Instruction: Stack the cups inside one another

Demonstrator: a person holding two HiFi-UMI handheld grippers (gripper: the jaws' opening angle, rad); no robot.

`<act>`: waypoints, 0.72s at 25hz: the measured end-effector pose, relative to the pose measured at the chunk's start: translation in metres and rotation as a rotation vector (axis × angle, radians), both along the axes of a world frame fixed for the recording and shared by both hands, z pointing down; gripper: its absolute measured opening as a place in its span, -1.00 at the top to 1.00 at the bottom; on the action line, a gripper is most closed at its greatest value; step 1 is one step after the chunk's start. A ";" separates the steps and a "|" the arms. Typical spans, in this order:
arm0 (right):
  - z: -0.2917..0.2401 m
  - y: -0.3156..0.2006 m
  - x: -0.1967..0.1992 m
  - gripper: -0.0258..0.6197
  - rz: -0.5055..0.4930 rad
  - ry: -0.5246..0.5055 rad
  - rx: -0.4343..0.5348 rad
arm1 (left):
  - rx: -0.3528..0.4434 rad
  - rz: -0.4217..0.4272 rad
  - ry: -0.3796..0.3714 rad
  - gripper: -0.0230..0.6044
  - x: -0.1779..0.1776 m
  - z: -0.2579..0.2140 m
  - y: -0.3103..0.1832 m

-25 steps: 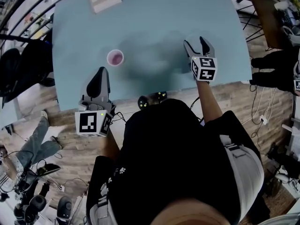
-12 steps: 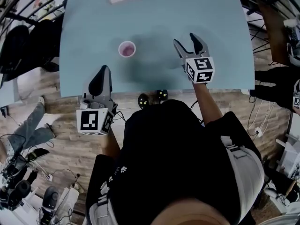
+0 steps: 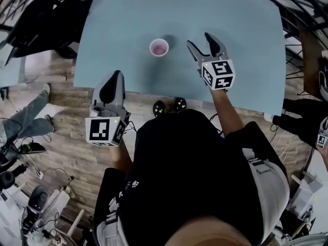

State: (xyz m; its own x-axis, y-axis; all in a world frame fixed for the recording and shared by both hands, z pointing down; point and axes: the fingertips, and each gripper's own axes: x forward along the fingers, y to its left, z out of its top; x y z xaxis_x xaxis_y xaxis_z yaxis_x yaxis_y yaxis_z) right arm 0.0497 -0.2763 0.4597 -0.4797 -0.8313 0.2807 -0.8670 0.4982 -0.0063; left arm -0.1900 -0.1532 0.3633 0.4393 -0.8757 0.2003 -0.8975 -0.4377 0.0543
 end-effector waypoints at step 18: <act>-0.025 -0.008 -0.122 -0.04 -0.264 -0.044 0.050 | 0.005 -0.190 -0.003 0.97 -0.060 -0.002 0.033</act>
